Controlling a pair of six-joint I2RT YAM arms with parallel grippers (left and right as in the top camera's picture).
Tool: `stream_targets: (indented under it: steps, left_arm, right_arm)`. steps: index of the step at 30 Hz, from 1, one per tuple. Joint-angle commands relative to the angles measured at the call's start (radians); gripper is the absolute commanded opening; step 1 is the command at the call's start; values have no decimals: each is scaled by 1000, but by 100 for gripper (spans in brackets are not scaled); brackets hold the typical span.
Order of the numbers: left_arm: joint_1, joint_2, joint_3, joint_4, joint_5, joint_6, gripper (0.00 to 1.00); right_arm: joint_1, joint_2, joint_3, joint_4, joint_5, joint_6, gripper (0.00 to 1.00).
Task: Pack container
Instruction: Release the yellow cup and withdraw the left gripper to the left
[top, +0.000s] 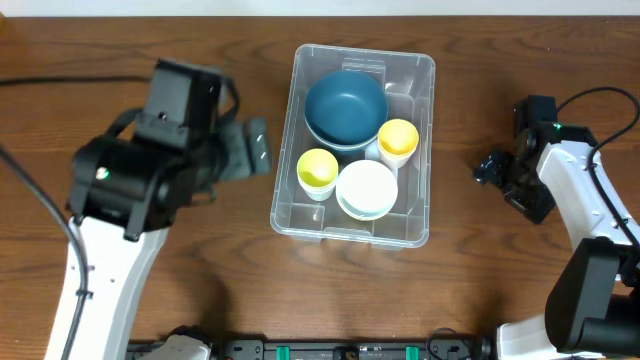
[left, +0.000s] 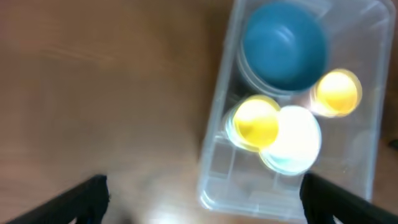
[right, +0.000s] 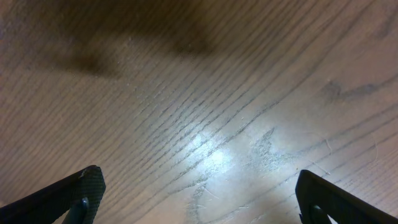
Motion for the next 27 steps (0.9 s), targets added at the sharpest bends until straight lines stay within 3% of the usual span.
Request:
stream_targets:
  steps: [1,5,17,22,27]
  left_arm:
    - [8,-14,-2,-88,-8,-19,98]
    - [8,-28,-2,-165,-8,-19,98]
    - [8,-26,-3,-166,-9,-19,98]
    - [8,-69,-69,-3,-28,-9,98]
    - [48,-285,-342,264,-27,79,98]
  right_arm:
    - [0,1,2,0,8,13,99]
    - [0,1,2,0,8,13,99]
    - [0,1,2,0,8,13,99]
    - [0,1,2,0,8,13,99]
    - [0,1,2,0,8,13,99]
